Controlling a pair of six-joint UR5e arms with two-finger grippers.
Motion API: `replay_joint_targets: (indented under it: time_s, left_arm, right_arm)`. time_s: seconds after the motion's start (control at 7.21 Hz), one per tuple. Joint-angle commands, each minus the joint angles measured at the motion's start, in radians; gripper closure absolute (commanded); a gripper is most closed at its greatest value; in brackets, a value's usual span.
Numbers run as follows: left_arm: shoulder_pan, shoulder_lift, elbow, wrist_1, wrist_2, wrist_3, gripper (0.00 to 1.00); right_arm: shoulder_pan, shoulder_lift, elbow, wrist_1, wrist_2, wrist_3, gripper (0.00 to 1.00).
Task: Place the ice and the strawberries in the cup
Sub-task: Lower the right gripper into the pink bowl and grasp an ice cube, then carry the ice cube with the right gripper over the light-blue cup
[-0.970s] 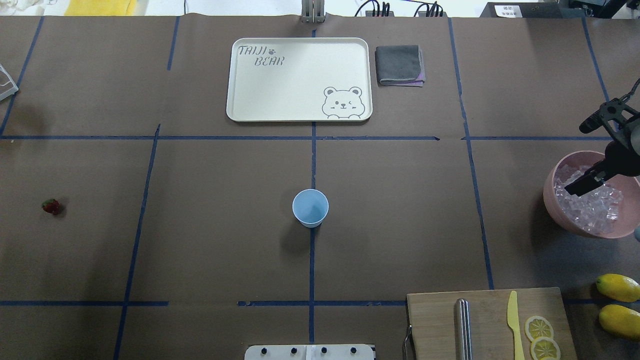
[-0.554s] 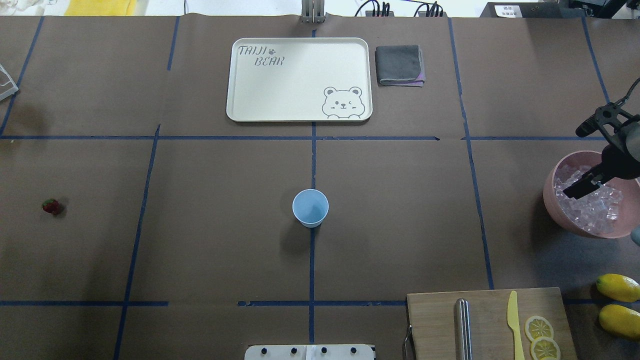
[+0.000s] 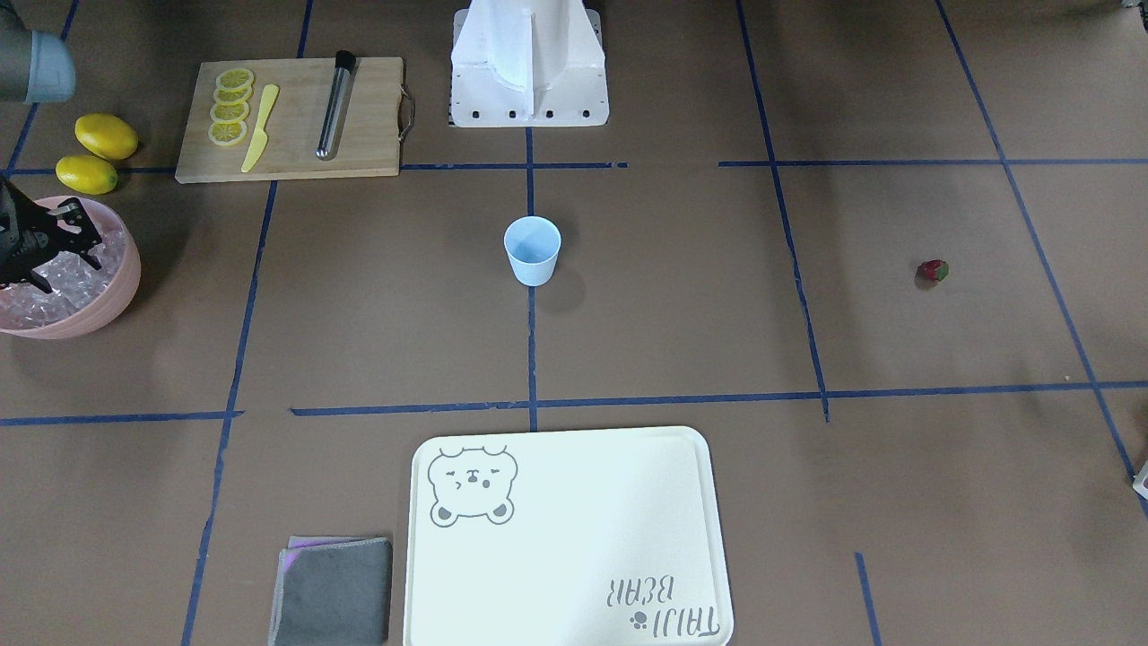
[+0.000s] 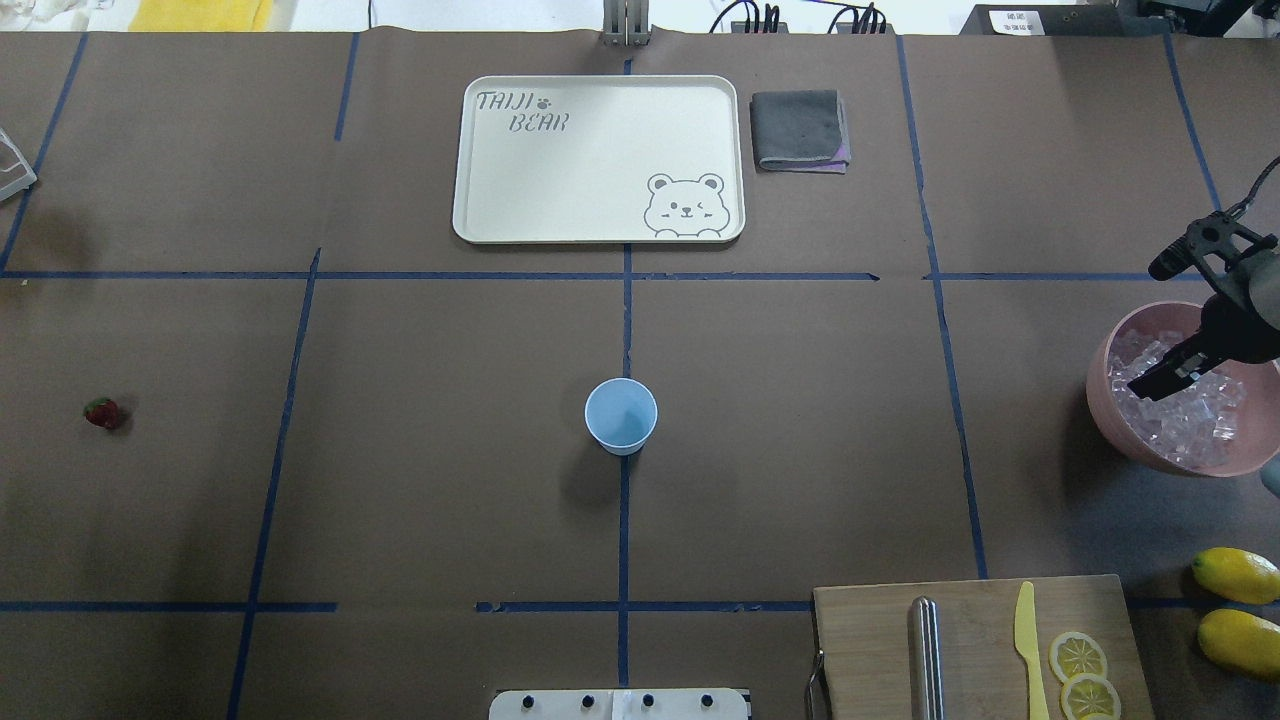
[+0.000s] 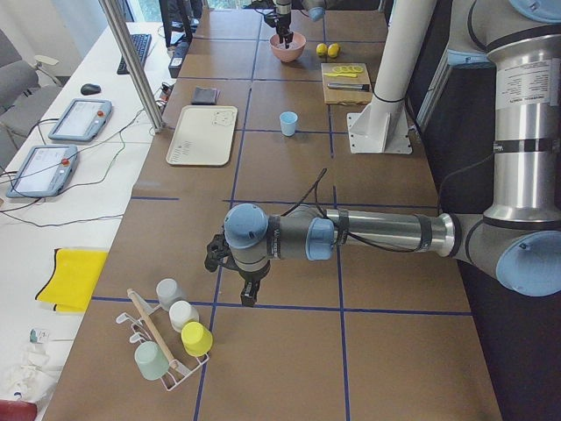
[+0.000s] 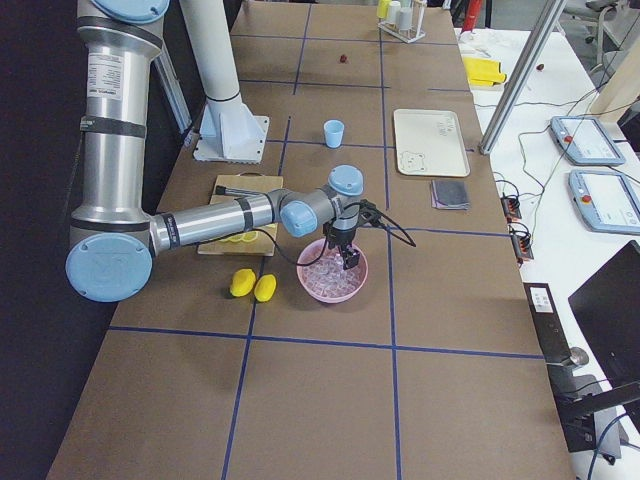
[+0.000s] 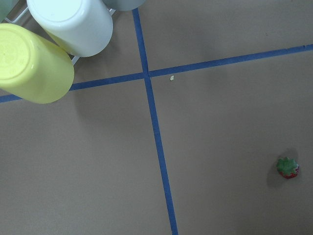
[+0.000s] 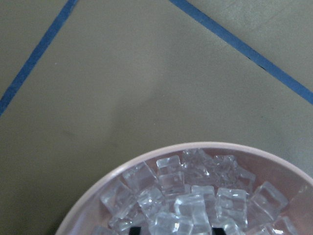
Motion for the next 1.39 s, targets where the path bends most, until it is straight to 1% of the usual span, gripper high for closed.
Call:
replay_joint_targets:
  time_s: [0.0, 0.14, 0.28, 0.42, 0.55, 0.69, 0.83, 0.97, 1.25]
  left_arm:
    - [0.000, 0.000, -0.001, 0.000, 0.000, 0.000, 0.00]
    - [0.000, 0.000, -0.004, 0.000, -0.001, 0.000, 0.00]
    - [0.000, 0.001, -0.007, 0.000, -0.001, 0.000, 0.00]
    - [0.002, 0.000, -0.007, -0.002, -0.001, 0.000, 0.00]
    - [0.000, 0.001, -0.007, -0.002, -0.001, 0.000, 0.00]
    - [0.002, 0.001, -0.007, -0.002, -0.001, 0.000, 0.00]
    - [0.002, 0.001, -0.009, -0.002, -0.001, 0.000, 0.00]
    - [0.002, 0.000, -0.007, -0.002, -0.001, 0.000, 0.00]
    - [0.003, -0.002, -0.009, -0.003, -0.001, 0.002, 0.00]
  right_arm:
    - [0.003, -0.004, 0.005, 0.000, -0.001, -0.002, 0.99]
    - [0.006, -0.007, 0.017, -0.002, -0.001, -0.001, 1.00]
    - [0.018, -0.026, 0.072, -0.009, 0.003, 0.011, 1.00]
    - [0.065, -0.036, 0.123, -0.027, 0.013, 0.018, 1.00]
    - [0.111, -0.021, 0.160, -0.081, 0.019, 0.088, 1.00]
    - [0.119, 0.016, 0.169, -0.084, 0.019, 0.266, 1.00]
    - [0.119, 0.079, 0.171, -0.084, 0.020, 0.433, 1.00]
    - [0.116, 0.142, 0.172, -0.090, 0.020, 0.522, 1.00]
    - [0.034, 0.231, 0.174, -0.091, 0.014, 0.664, 0.99]
